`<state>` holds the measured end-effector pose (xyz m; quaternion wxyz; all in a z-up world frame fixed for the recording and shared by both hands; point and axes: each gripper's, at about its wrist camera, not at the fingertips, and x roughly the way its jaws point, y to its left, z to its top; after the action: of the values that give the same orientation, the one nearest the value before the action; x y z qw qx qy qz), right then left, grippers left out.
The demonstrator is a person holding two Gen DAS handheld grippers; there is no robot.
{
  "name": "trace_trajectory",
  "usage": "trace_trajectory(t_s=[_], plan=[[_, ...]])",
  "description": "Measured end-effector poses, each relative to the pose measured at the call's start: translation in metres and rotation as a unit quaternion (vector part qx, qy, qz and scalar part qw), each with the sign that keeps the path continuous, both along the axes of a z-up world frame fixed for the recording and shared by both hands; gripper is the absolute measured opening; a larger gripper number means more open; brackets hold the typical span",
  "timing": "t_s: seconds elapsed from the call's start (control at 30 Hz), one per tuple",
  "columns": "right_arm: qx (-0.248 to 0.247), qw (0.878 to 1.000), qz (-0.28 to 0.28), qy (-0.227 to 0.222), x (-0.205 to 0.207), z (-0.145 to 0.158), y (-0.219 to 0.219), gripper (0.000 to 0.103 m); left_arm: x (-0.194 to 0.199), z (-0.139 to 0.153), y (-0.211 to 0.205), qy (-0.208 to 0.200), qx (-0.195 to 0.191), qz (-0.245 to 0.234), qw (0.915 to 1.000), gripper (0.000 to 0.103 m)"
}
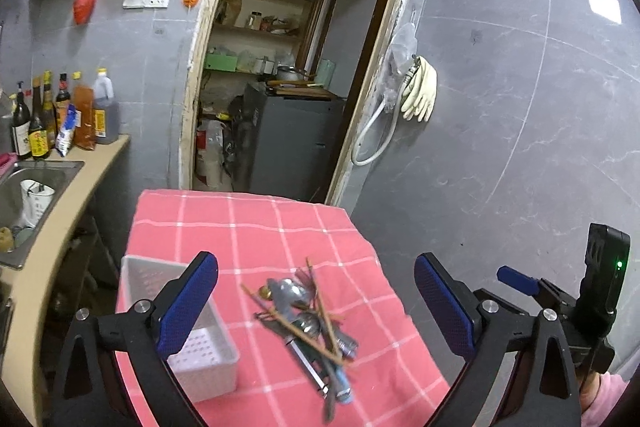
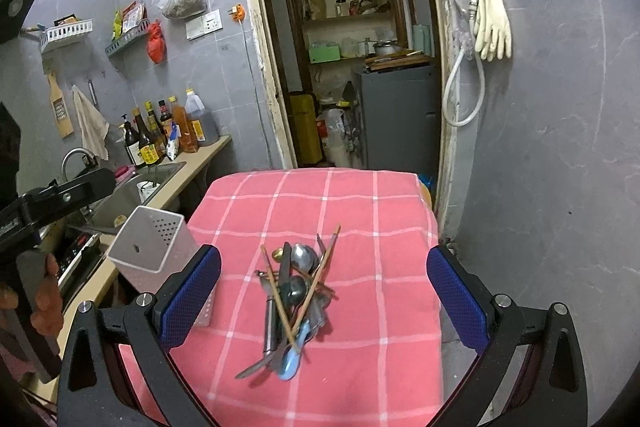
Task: Organize utensils
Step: 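Lower the right gripper onto the utensil pile and close on the knife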
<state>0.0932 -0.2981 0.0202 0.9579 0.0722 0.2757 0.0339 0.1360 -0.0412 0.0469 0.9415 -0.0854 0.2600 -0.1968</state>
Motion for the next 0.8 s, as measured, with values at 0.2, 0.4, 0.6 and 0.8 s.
trace_trajectory(t_s=[0.2, 0.4, 0.6, 0.8], plan=[[0.023, 0.998, 0.052, 0.029, 0.059, -0.024, -0.037, 0.072, 0.049, -0.019, -0.035, 0.052, 0.000, 0.018, 0.9985, 0.083], [0.039, 0.990, 0.114, 0.067, 0.119, -0.056, -0.052, 0.037, 0.089, -0.049, -0.065, 0.110, 0.025, 0.033, 0.9931, 0.060], [0.064, 0.977, 0.172, 0.107, 0.174, -0.097, -0.048, 0.020, 0.118, -0.092, -0.078, 0.186, 0.037, 0.053, 0.9804, 0.028], [0.082, 0.959, 0.225, 0.154, 0.220, -0.137, -0.023, 0.018, 0.142, -0.132, -0.087, 0.239, 0.057, 0.075, 0.9664, 0.023]])
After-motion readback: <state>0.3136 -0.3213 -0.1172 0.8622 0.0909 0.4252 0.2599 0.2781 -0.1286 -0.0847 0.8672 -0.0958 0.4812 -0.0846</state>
